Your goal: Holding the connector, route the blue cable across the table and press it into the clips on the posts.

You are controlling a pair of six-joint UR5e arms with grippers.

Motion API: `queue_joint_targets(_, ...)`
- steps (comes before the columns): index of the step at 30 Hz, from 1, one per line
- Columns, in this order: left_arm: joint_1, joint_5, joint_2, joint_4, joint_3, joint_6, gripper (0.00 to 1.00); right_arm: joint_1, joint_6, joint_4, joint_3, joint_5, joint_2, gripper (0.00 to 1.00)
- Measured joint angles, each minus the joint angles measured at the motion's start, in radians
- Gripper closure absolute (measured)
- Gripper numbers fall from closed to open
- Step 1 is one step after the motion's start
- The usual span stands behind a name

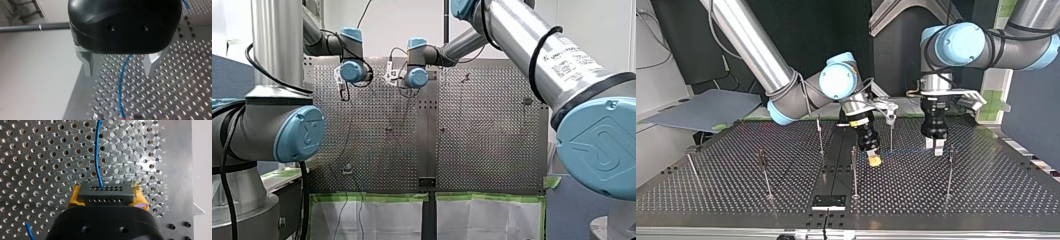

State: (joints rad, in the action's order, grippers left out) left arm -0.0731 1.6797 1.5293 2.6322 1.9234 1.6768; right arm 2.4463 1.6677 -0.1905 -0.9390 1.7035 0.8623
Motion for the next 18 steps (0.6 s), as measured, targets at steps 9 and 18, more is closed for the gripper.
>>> queue_joint_targets(9,-0.011,0.046,0.04,-0.02,-0.047,-0.015,0.02,0.0,0.0,0.0,0.0,0.0,0.0,1.0)
queue_joint_targets(18,-0.015,0.053,0.108,-0.028,-0.074,-0.023,0.02,0.0,0.0,0.001,0.0,-0.001,0.0,1.0)
